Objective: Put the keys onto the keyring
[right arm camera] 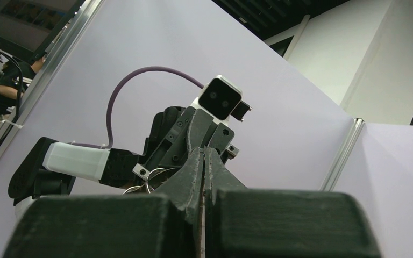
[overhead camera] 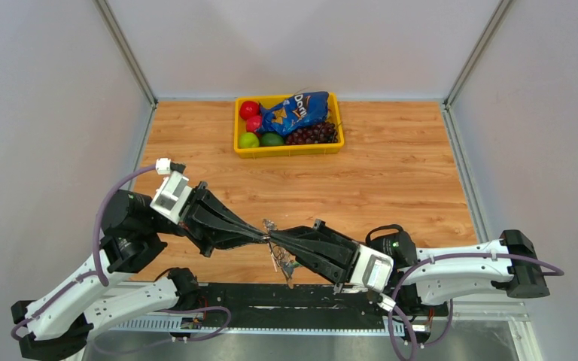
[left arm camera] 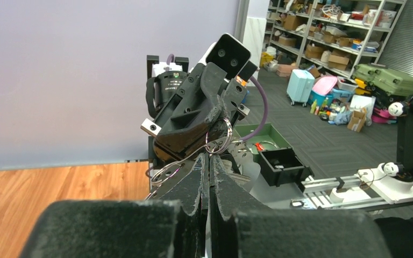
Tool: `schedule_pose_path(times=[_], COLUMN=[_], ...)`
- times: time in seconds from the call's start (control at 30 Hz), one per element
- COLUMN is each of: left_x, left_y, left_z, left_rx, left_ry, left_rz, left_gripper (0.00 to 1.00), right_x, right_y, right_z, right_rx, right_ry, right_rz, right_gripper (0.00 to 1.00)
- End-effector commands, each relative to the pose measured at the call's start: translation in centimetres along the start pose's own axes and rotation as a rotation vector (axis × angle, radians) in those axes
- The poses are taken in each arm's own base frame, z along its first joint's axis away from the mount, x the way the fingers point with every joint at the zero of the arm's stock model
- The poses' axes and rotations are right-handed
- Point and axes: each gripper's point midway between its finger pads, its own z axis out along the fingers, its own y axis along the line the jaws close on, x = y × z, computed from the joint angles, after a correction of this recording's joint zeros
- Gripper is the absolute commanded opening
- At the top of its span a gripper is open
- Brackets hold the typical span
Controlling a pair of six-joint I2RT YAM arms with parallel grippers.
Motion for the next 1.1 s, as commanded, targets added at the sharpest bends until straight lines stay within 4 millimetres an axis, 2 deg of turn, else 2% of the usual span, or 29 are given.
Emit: schedule_pose_path(times=[0.0,0.1,0.2,0.43,0.77,1.07], left_x=[-0.9,-0.9,-0.9,-0.1,0.6,0.6], left_y=[0.4,0.6,0.7,1.4,1.8,1.4], left_z=[0.5,0.5,0.4,0.0,-0.8,0.0], left_rx=[-0.001,-0.008,-0.018,-0.06,-0.092,-0.02], left_ry=[-0.017,-0.013,-0.011,0.008,0.024,0.007], left_rz=[0.065,0.072,0.084,0.091,0.148,0.179], left_gripper=[0.04,0.1,0.28,0.49,0.63,0.7], right_x=[-1.4,-1.0,-0.9,-1.4,-3.1,-4.6], right_y=[-0.2,-0.3,-0.6,-1.2,-1.8,-1.4], right_z=[0.8,0.5,0.0,-1.1,-2.1,-2.0], right_rx=[-0.004,0.006,0.021,0.044,0.033,-0.034], right_ry=[-0.053,-0.03,-0.018,-0.006,0.015,0.038], right_rz=[0.052,0.058,0.061,0.071,0.145,0.265], right_gripper=[0.0,0.0,0.0,0.0,0.0,0.0])
